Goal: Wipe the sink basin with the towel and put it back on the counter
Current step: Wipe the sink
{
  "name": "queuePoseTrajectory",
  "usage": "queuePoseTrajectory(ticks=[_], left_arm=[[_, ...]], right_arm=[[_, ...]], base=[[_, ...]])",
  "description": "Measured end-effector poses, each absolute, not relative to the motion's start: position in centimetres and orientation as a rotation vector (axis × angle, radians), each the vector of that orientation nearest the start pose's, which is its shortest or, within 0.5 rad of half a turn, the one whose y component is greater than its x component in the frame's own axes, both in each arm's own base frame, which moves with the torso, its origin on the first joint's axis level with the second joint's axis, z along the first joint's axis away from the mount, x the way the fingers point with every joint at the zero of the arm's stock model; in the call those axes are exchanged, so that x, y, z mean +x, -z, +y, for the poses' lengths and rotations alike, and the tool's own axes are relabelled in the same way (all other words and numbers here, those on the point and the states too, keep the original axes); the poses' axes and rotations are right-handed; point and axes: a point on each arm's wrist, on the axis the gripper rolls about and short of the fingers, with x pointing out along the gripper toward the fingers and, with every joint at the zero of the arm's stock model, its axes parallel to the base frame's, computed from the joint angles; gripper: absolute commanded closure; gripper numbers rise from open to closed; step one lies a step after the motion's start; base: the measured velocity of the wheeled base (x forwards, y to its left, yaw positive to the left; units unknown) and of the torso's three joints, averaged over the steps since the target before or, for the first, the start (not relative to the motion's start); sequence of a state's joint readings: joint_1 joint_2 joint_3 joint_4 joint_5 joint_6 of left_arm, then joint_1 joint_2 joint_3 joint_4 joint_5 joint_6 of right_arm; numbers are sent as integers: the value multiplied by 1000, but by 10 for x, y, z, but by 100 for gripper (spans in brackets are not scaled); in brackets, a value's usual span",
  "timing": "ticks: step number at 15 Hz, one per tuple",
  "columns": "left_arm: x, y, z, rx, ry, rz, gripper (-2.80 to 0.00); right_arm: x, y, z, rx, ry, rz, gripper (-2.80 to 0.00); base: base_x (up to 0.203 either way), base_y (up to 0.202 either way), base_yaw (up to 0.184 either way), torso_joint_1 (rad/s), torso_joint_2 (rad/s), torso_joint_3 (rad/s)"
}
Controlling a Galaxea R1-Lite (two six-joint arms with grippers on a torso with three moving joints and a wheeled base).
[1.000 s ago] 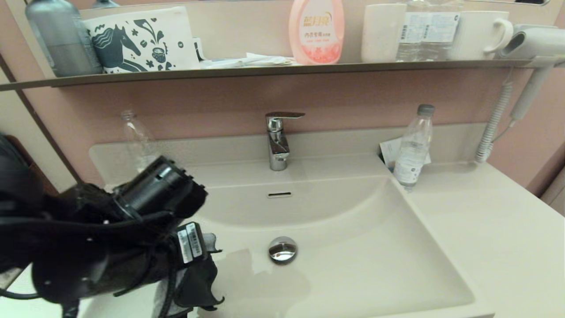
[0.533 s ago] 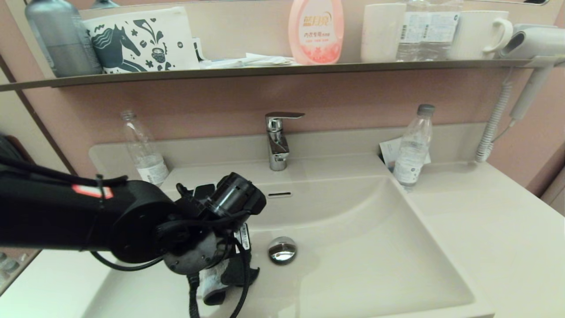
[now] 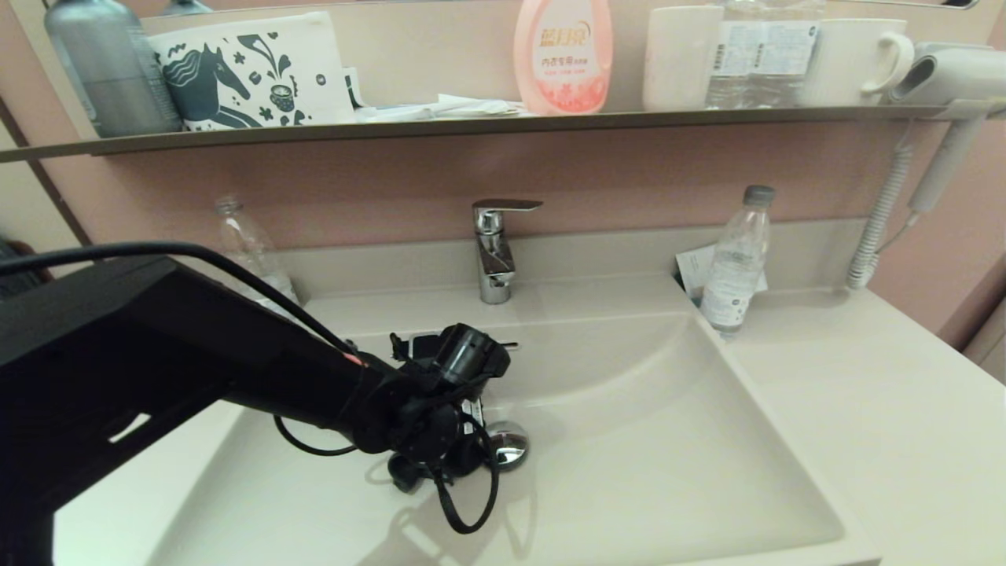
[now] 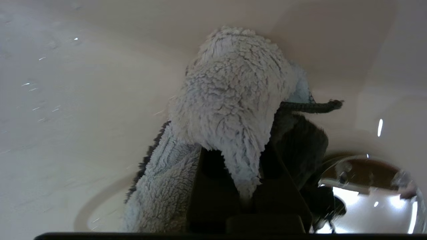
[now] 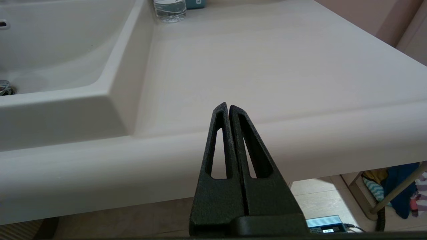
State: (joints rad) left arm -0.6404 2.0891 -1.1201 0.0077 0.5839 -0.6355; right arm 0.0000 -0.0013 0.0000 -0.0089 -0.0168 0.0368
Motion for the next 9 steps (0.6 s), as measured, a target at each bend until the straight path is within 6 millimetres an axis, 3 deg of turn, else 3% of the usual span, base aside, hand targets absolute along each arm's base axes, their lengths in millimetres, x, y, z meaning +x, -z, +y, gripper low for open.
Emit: queuePoseTrajectory(ticks=[4, 9], left_arm=[[316, -68, -245, -27, -188, 710, 0], [301, -79, -291, -34, -122, 727, 0]], right_arm=[[-23, -76, 0, 37, 17, -11, 0], [-23, -76, 0, 37, 17, -11, 0]], base=[[0, 0, 0, 0, 0, 0], [0, 0, 0, 0, 0, 0]])
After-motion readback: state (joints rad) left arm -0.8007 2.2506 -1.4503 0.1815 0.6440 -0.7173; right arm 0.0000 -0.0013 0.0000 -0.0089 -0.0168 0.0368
